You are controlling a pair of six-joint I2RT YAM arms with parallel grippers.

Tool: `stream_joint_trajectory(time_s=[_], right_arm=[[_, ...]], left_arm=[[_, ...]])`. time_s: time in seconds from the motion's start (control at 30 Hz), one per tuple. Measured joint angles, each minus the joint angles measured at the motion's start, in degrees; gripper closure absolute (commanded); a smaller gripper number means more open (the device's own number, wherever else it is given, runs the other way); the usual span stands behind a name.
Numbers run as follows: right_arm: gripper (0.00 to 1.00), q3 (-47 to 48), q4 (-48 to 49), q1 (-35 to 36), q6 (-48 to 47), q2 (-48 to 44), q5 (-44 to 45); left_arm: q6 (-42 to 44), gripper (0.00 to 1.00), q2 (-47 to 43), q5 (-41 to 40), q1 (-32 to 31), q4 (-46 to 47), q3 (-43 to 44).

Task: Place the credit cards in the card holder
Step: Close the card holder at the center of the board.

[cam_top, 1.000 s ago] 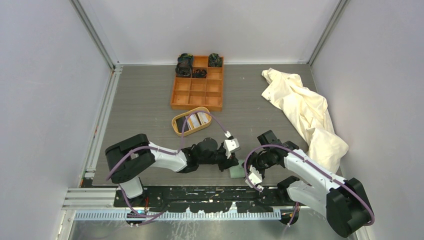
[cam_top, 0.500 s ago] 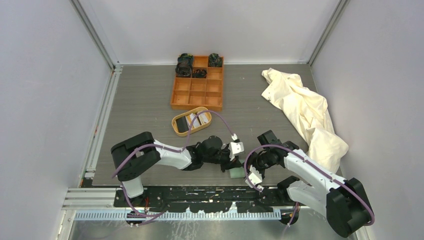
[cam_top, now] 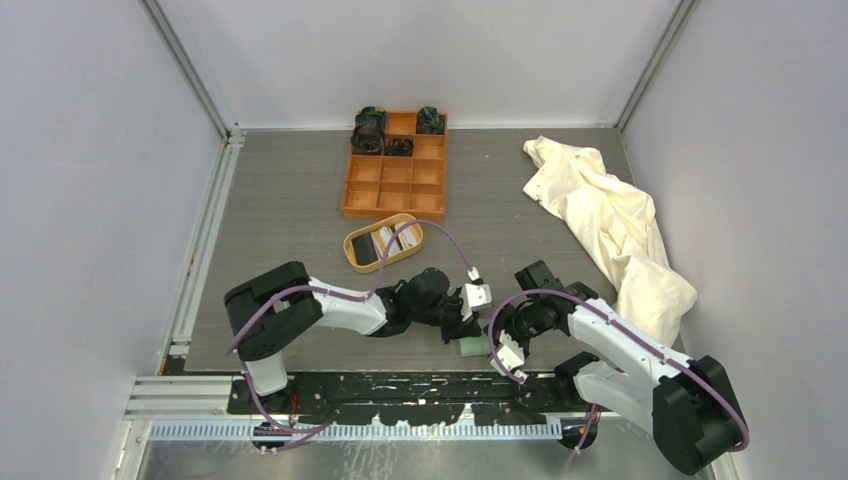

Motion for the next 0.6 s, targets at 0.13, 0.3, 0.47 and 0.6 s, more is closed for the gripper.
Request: stream_joint_trajectory(time_s=[0.13,0.3,0.47,0.6], right_arm=[[0.99,0.00,0.00,0.00,0.00,0.00,0.02],[0.99,0.00,0.00,0.09,0.00,0.00,0.07],[0.93,0.00,0.00,0.26,0.00,0.00,0.31],[0.88,0.00,-0.02,0.35,0.00,-0.13,0.44]], left_arm=[[0.15,1.00,0.11,0.50,0.22,-3.82,1.97],[0.04,1.00,0.44,1.11,0.44,-7.96,4.17],[-0.04,1.00,1.38,2.51,0.94,-14.62,8.07],[-0.04,1.00,2.01,3.58,1.33,-16.61,9.33]])
